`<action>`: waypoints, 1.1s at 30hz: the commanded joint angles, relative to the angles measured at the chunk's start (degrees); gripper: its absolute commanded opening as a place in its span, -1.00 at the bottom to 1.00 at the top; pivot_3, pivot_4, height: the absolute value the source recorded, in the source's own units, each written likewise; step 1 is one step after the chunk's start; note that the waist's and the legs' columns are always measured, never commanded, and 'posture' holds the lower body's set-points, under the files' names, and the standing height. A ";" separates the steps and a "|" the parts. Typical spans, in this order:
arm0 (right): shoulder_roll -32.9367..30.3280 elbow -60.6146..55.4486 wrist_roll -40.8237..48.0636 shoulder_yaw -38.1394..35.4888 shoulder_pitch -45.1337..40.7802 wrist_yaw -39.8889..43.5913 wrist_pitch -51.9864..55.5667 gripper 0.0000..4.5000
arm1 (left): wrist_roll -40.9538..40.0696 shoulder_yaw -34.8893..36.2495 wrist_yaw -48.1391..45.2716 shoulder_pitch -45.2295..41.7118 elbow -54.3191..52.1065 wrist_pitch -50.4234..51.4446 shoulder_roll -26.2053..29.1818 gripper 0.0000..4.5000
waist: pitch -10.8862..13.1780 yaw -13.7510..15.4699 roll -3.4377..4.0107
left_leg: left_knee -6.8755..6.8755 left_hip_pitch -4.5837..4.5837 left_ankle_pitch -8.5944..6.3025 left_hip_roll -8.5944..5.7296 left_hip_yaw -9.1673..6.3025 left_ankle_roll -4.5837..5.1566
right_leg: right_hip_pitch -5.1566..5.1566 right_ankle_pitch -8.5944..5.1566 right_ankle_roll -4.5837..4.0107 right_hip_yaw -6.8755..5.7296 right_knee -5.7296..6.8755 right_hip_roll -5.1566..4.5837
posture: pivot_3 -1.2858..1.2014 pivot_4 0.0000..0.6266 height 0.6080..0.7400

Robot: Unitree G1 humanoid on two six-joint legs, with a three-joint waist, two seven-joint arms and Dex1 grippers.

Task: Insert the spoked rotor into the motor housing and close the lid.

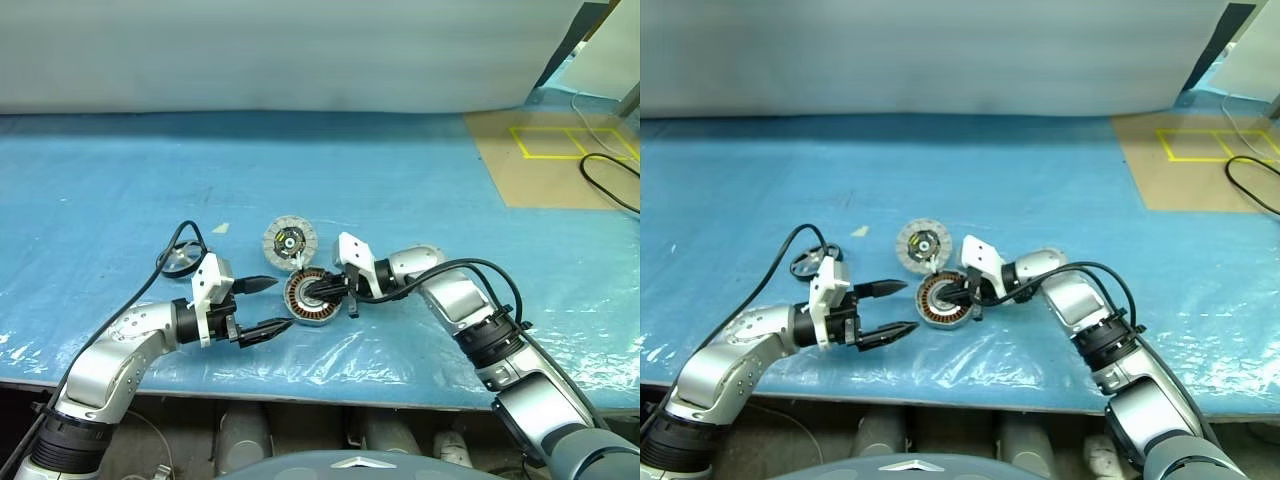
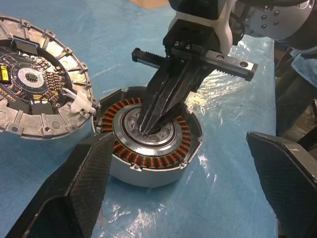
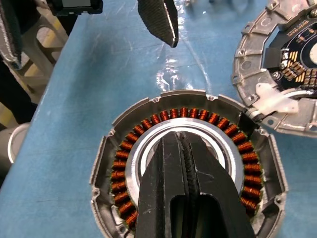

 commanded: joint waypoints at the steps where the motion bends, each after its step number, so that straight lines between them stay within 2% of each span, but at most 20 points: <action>1: -0.83 0.16 -0.32 0.24 0.65 0.91 1.49 -1.00 | -0.42 0.95 -0.17 0.05 -1.19 -0.12 0.63 1.00 | 0.00 0.00 0.00 | 0.00 0.00 0.00 0.00 0.00 0.00 | 0.00 0.00 0.00 0.00 0.00 0.00 | 0.03 -0.52 1.00; 8: -1.61 -11.04 12.88 -7.76 -3.53 4.08 16.52 -1.00 | -4.14 4.70 0.30 1.88 -3.52 1.70 1.32 1.00 | 0.07 -0.01 0.07 | 0.00 -0.13 0.00 0.00 0.00 0.01 | -0.10 0.00 0.00 0.00 -0.02 0.00 | 0.03 -0.52 1.00; 14: -4.04 -17.66 17.64 -11.81 -6.17 2.39 21.86 -1.00 | -7.60 12.15 3.47 3.23 -6.56 3.93 2.84 1.00 | 0.07 0.16 0.09 | -0.02 -0.08 0.00 0.13 0.00 0.00 | -0.09 -0.01 -0.02 -0.01 -0.01 0.14 | 0.03 -0.52 1.00; 18: -4.85 -17.64 16.31 -11.96 -4.85 0.02 20.80 -1.00 | -7.93 21.12 3.88 1.07 -1.42 4.03 7.78 1.00 | 0.08 0.18 0.08 | -0.02 -0.10 0.01 0.12 0.00 -0.02 | -0.10 -0.02 -0.03 -0.01 -0.04 0.15 | 0.03 -0.52 1.00; 22: -5.05 -16.89 15.42 -11.12 -3.55 -1.39 19.50 -1.00 | -6.50 23.51 -0.73 -4.50 6.65 3.74 15.08 1.00 | 0.08 0.30 0.07 | -0.01 -0.08 0.03 0.18 -0.01 -0.07 | -0.09 -0.02 -0.03 0.03 -0.04 0.27 | 0.03 -0.52 1.00; 25: -4.83 -16.41 14.94 -10.79 -3.20 -2.32 18.85 -1.00 | -1.98 20.49 -7.63 -10.69 17.54 0.43 21.65 1.00 | 0.09 0.41 0.06 | -0.01 -0.07 0.04 0.18 -0.01 -0.09 | -0.11 -0.01 -0.02 0.05 -0.04 0.29 | 0.03 -0.52 1.00; 28: -4.75 -16.22 14.83 -10.87 -2.55 -3.13 18.47 -1.00 | 7.46 11.07 -17.93 -21.20 32.41 -7.89 26.74 1.00 | 0.09 0.53 0.07 | -0.04 -0.06 0.06 0.19 0.00 -0.13 | -0.11 -0.01 -0.02 0.07 -0.07 0.31 | 0.03 -0.52 1.00; 30: -4.89 -16.34 14.71 -10.83 -1.99 -3.54 18.19 -1.00 | 12.09 5.69 -23.25 -29.28 40.86 -11.54 27.47 1.00 | 0.10 1.10 0.05 | -0.04 -0.08 0.07 0.20 -0.02 -0.14 | -0.12 -0.01 -0.02 0.07 -0.04 0.32 | 0.03 -0.52 1.00; 33: -4.90 -17.14 14.39 -11.26 -0.52 -5.10 18.04 -1.00 | 23.68 -4.67 -29.79 -45.39 56.79 -19.43 25.67 1.00 | 0.14 1.89 -0.04 | -0.01 -0.11 0.07 0.18 0.00 -0.18 | -0.13 -0.01 -0.02 0.09 -0.03 0.31 | 0.03 -0.52 1.00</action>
